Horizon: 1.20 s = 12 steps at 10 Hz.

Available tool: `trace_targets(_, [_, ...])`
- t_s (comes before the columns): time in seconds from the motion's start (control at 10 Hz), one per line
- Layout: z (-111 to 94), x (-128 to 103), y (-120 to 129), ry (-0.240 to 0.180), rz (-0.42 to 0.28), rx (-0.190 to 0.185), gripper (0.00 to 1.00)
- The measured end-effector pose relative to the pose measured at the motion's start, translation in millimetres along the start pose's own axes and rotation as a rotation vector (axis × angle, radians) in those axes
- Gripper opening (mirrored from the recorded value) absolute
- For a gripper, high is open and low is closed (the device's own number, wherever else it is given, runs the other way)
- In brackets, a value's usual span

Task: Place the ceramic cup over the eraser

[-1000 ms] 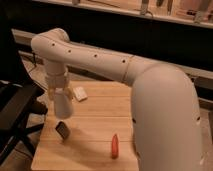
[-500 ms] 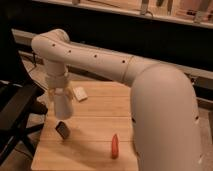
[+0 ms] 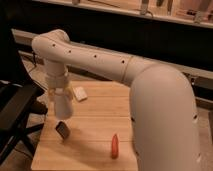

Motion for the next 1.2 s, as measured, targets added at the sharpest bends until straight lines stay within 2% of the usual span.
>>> trace_targets(0.3, [4.9, -12.0, -6.4, 0.002, -0.051, -0.027, 0.0])
trace_targets(0.5, [7.2, -15.3, -9.0, 0.011, -0.075, -0.024, 0.0])
trace_targets(0.7, [15.3, -24.9, -17.8, 0.022, -0.114, -0.024, 0.08])
trace_targets(1.2, [38.1, -38.7, -43.5, 0.029, -0.221, -0.03, 0.6])
